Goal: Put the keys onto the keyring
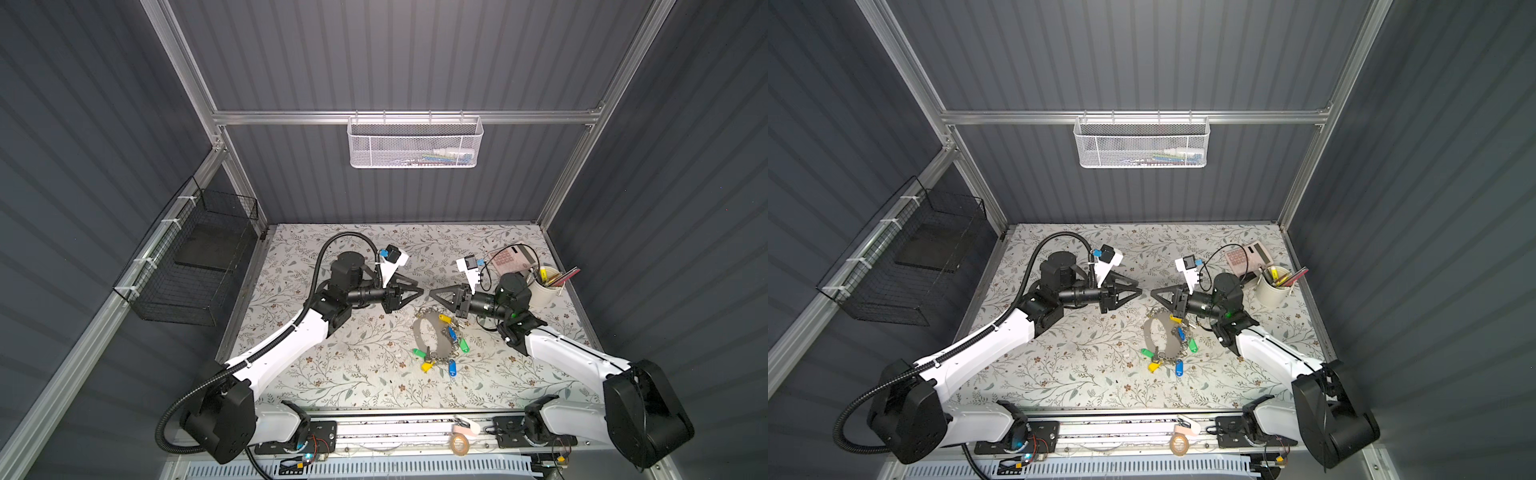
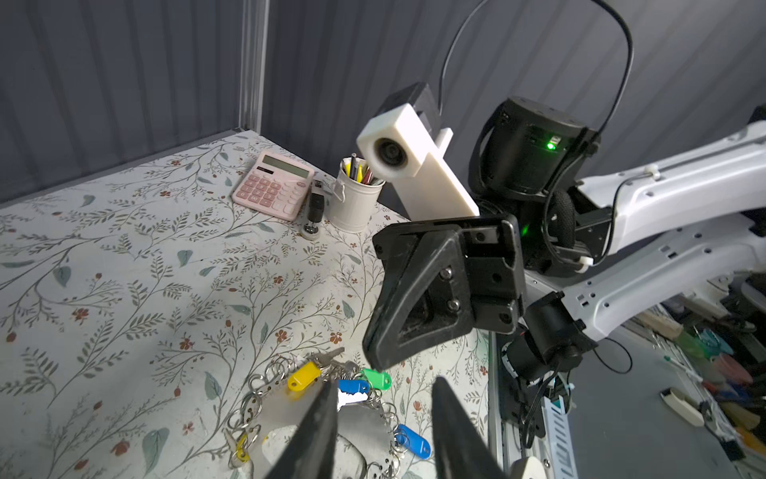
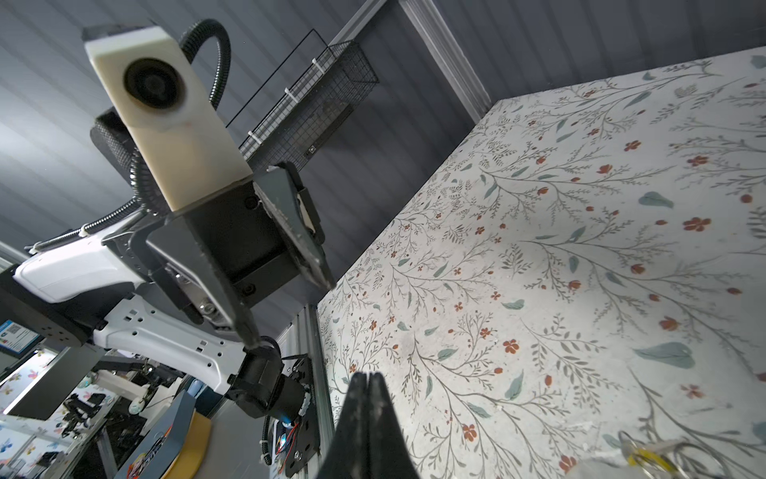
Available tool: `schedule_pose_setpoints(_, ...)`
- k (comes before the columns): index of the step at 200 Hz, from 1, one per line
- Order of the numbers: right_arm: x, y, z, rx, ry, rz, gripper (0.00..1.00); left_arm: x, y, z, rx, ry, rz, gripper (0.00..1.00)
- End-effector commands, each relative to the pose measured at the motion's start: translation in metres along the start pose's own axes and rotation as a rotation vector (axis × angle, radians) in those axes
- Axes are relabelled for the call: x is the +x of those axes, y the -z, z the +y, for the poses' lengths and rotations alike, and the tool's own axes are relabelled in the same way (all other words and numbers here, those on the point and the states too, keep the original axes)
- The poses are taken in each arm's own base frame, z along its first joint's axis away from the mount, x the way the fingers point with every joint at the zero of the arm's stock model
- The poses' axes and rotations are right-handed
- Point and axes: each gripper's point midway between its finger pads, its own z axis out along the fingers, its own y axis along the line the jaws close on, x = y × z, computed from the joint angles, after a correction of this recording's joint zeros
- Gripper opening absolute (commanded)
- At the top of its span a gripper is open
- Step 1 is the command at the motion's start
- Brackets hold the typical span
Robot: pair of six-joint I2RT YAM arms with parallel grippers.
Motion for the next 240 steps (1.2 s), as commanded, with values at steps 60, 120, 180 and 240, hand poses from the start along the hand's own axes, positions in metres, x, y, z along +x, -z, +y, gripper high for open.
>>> schedule_pose_setpoints(60,0.032,0.052,-0.069,0.44,-0.151,-0.047,0.35,0.048,0.002,0.031,-0.169,0.145,0.162,0.51)
schedule_pose_setpoints(120,0.078,0.105,-0.091,0.681,-0.258,-0.061,0.74,0.125,-0.046,0.024,-0.165,-0.016,0.425,0.42)
schedule_pose_setpoints(180,0.09,0.155,-0.118,0.9,-0.364,-0.144,0.99,0.189,-0.101,0.004,-0.149,-0.34,0.739,0.38)
schedule_pose_setpoints(240,0.087,0.177,-0.122,0.937,-0.416,-0.195,0.99,0.207,-0.136,-0.013,-0.105,-0.581,0.786,0.33)
